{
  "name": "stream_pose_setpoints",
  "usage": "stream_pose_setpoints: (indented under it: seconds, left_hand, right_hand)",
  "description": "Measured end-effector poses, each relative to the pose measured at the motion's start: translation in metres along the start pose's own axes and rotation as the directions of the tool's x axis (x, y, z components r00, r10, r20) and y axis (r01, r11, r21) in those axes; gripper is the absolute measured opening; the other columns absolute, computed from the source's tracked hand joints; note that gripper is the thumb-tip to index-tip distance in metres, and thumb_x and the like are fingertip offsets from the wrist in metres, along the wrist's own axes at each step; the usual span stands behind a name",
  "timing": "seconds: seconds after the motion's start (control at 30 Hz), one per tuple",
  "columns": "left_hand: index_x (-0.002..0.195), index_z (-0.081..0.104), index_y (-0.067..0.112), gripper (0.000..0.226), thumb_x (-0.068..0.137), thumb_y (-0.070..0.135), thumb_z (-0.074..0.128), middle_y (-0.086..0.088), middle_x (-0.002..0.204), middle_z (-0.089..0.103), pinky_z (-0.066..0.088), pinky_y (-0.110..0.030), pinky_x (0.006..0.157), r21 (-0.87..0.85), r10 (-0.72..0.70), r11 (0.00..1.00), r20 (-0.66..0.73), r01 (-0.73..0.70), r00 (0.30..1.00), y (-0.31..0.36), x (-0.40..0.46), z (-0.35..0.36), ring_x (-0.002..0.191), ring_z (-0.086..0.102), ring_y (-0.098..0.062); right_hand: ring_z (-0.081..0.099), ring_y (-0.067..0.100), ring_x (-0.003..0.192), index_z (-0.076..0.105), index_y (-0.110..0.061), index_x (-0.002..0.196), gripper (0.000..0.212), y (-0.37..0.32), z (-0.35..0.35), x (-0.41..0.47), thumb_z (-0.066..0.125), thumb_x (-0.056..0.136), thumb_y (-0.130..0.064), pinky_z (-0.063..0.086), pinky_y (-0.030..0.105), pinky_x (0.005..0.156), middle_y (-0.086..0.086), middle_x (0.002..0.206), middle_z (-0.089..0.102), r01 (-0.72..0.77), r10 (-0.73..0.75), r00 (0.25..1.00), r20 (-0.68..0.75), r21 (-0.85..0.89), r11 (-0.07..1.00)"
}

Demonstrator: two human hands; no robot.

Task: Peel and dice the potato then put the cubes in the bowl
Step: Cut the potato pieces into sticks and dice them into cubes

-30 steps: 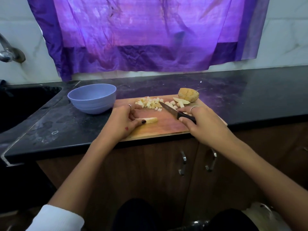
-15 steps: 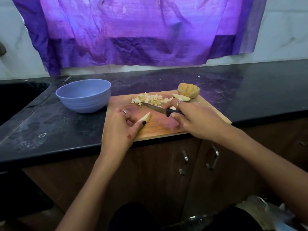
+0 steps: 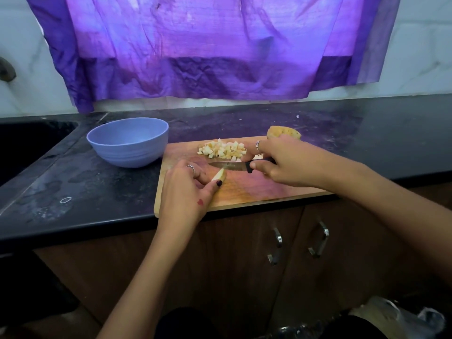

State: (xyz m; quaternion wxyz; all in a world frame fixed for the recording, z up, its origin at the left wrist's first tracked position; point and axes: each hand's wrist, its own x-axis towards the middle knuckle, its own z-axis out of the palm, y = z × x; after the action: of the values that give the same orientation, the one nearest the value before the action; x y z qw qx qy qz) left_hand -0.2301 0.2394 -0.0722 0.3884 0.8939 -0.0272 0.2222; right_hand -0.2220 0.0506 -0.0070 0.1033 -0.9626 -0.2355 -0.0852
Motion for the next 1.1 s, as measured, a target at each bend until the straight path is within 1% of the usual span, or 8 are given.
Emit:
stream_pose_setpoints:
  seconds: [0.07, 0.17, 0.27, 0.43, 0.63, 0.87, 1.0, 1.1]
  left_hand:
    - [0.062, 0.063, 0.016, 0.023, 0.077, 0.023, 0.079, 0.006, 0.085, 0.058, 0.042, -0.022, 0.062, -0.004, -0.026, 1.000, 0.011, 0.026, 1.000, 0.002, 0.000, 0.000, 0.073, 0.056, -0.008]
    - [0.066, 0.065, 0.012, 0.023, 0.076, 0.025, 0.080, 0.011, 0.076, 0.057, 0.040, -0.014, 0.058, -0.017, -0.060, 0.998, 0.012, 0.060, 0.998, 0.003, 0.001, 0.000, 0.064, 0.054, -0.005]
    - [0.074, 0.069, 0.007, 0.023, 0.076, 0.027, 0.080, 0.005, 0.079, 0.063, 0.045, -0.019, 0.063, -0.022, -0.078, 0.997, 0.022, 0.078, 0.997, 0.004, 0.002, -0.001, 0.068, 0.056, -0.007]
    - [0.074, 0.070, 0.006, 0.022, 0.079, 0.027, 0.078, 0.003, 0.081, 0.064, 0.043, -0.020, 0.062, -0.009, -0.073, 0.997, 0.055, 0.073, 0.996, 0.006, 0.001, -0.004, 0.067, 0.055, -0.007]
    - [0.069, 0.068, 0.011, 0.023, 0.078, 0.030, 0.078, 0.003, 0.084, 0.063, 0.047, -0.026, 0.068, -0.004, -0.062, 0.998, 0.058, 0.063, 0.996, 0.003, 0.002, -0.004, 0.071, 0.057, -0.009]
    - [0.068, 0.070, 0.012, 0.022, 0.078, 0.030, 0.077, 0.002, 0.079, 0.065, 0.046, -0.026, 0.064, 0.001, -0.032, 0.999, 0.045, 0.032, 0.998, 0.004, 0.001, -0.002, 0.069, 0.056, -0.009]
    - [0.070, 0.071, 0.011, 0.022, 0.078, 0.031, 0.077, 0.003, 0.078, 0.065, 0.042, -0.019, 0.059, 0.005, -0.035, 0.999, 0.048, 0.034, 0.998, 0.002, 0.002, -0.002, 0.068, 0.056, -0.008]
    - [0.063, 0.066, 0.018, 0.023, 0.079, 0.030, 0.076, 0.007, 0.074, 0.062, 0.038, -0.017, 0.055, 0.014, -0.032, 0.999, 0.054, 0.032, 0.998, 0.004, 0.002, -0.002, 0.067, 0.054, -0.007]
  right_hand:
    - [0.052, 0.006, 0.070, 0.064, -0.025, 0.112, 0.021, 0.000, -0.001, 0.002, 0.051, 0.096, -0.021, 0.039, 0.015, 0.061, -0.016, 0.065, 0.051, 0.019, -0.018, 0.999, 0.030, -0.009, 1.000]
    - [0.050, 0.009, 0.072, 0.062, -0.026, 0.116, 0.022, 0.001, 0.002, 0.001, 0.051, 0.097, -0.024, 0.035, 0.024, 0.059, -0.015, 0.071, 0.048, 0.044, -0.042, 0.998, 0.038, -0.047, 0.998]
    - [0.045, 0.008, 0.075, 0.059, -0.026, 0.117, 0.022, 0.003, 0.008, -0.006, 0.050, 0.097, -0.026, 0.029, 0.016, 0.055, -0.019, 0.076, 0.043, 0.058, -0.056, 0.998, 0.027, -0.091, 0.994]
    - [0.058, 0.020, 0.088, 0.054, -0.034, 0.122, 0.025, 0.009, 0.012, -0.024, 0.045, 0.099, -0.034, 0.036, 0.030, 0.064, -0.001, 0.098, 0.063, -0.019, -0.004, 0.996, -0.089, -0.254, 0.967]
    - [0.059, 0.023, 0.092, 0.057, -0.032, 0.118, 0.024, 0.012, 0.037, -0.027, 0.048, 0.097, -0.033, 0.050, 0.043, 0.077, 0.001, 0.102, 0.063, 0.017, 0.001, 0.971, -0.239, 0.073, 0.997]
    - [0.057, 0.019, 0.087, 0.058, -0.031, 0.117, 0.023, 0.003, 0.037, -0.020, 0.046, 0.098, -0.031, 0.043, 0.034, 0.067, 0.002, 0.099, 0.064, 0.038, -0.031, 0.974, -0.224, 0.025, 0.999]
    - [0.039, 0.005, 0.062, 0.059, -0.028, 0.115, 0.021, -0.001, 0.030, -0.015, 0.046, 0.099, -0.029, 0.031, 0.028, 0.057, -0.011, 0.082, 0.052, 0.036, -0.038, 0.978, -0.205, -0.011, 0.999]
    - [0.045, 0.011, 0.074, 0.060, -0.027, 0.113, 0.020, -0.006, 0.028, -0.005, 0.046, 0.098, -0.028, 0.036, 0.028, 0.064, -0.007, 0.096, 0.056, 0.040, -0.044, 0.987, -0.156, -0.028, 0.999]
